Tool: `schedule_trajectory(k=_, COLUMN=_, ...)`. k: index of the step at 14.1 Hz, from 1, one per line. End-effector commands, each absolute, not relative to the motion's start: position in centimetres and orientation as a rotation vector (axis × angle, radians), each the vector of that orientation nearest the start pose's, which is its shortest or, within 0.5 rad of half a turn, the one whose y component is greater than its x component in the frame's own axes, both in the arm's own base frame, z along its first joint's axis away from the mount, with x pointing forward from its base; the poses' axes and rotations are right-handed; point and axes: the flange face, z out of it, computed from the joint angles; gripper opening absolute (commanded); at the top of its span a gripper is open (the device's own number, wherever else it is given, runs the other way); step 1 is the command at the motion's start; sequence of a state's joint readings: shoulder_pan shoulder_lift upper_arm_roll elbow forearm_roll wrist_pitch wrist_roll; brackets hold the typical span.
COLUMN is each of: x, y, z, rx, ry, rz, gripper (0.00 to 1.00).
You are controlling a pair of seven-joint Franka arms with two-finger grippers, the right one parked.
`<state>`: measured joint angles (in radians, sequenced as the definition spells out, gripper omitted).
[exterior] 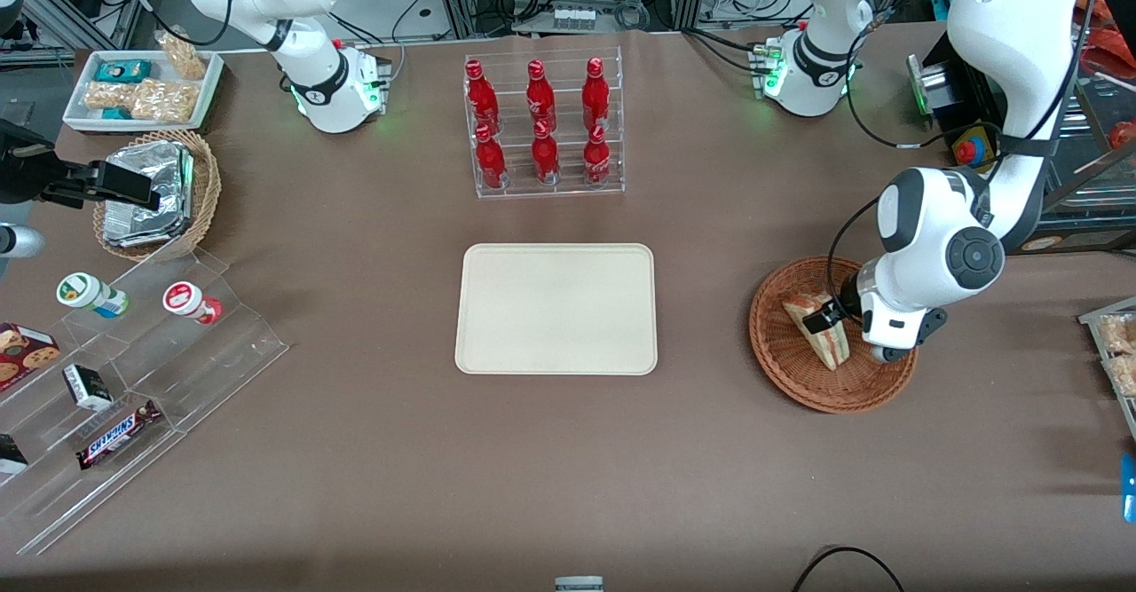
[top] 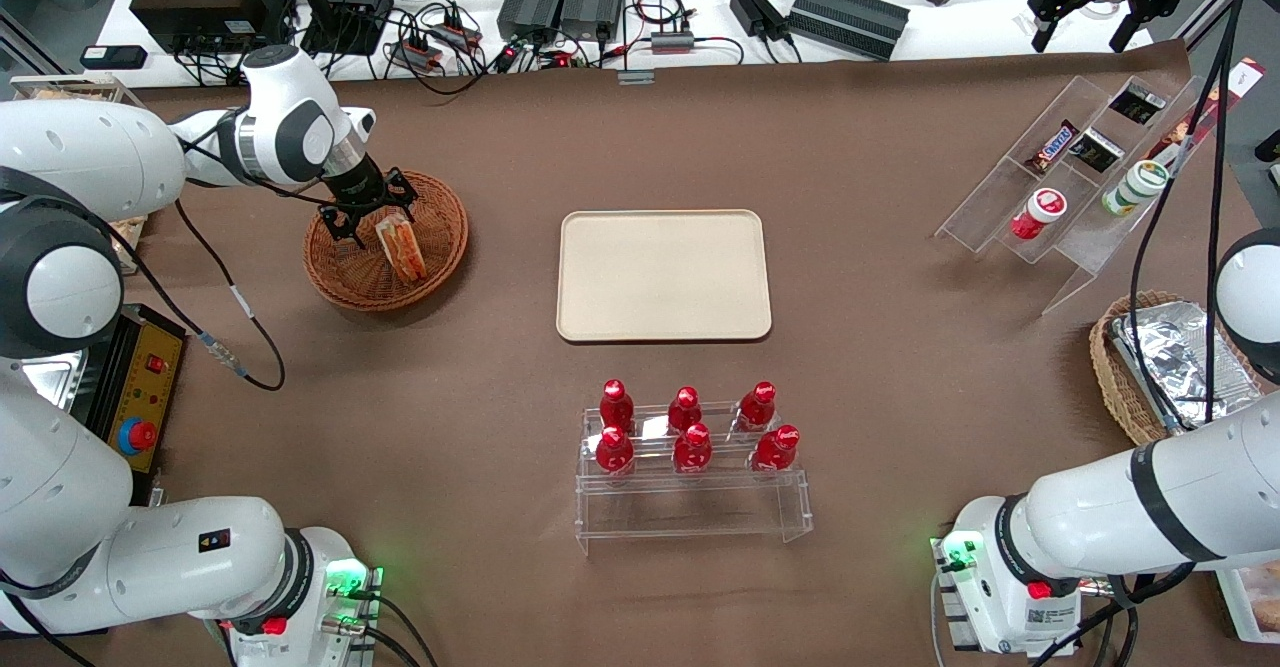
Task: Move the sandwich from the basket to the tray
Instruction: 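Lower the left gripper onto the sandwich and close it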
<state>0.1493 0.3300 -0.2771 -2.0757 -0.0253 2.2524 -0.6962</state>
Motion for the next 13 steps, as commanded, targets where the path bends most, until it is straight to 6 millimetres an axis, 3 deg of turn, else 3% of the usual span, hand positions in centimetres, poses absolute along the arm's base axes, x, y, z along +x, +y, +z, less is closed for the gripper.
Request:
schedule_trajectory(k=1, x=55.7, y=-7.4, z=25.5, rx=-3.02, ry=-0.955, rz=0.292, gripper=1.0)
schedule_trajectory(k=5, x=55.7, y=-7.4, z=23.7, rx=-3.02, ry=-0.963, rz=0.312, gripper=1.0)
schedule_trajectory(k=6, x=55.7, y=-7.6, z=23.4, rx=-3.019, ry=-0.965, rz=0.323, gripper=0.94)
schedule_trajectory(k=8, x=55.9, y=-7.6, z=23.4, rx=-3.007, ry=-1.002, rz=0.32, gripper=0.55)
schedule_trajectory(k=10, x=55.8, y=-7.7, z=23.3, rx=-3.0, ry=-1.016, rz=0.322, gripper=0.27)
schedule_trajectory(k=12, x=56.1, y=-7.6, z=23.8, rx=-2.987, ry=-1.057, rz=0.312, gripper=0.13)
schedule_trajectory(k=13, x=56.7, y=-7.7, z=24.6, rx=-2.995, ry=-1.062, rz=0.291, gripper=0.11)
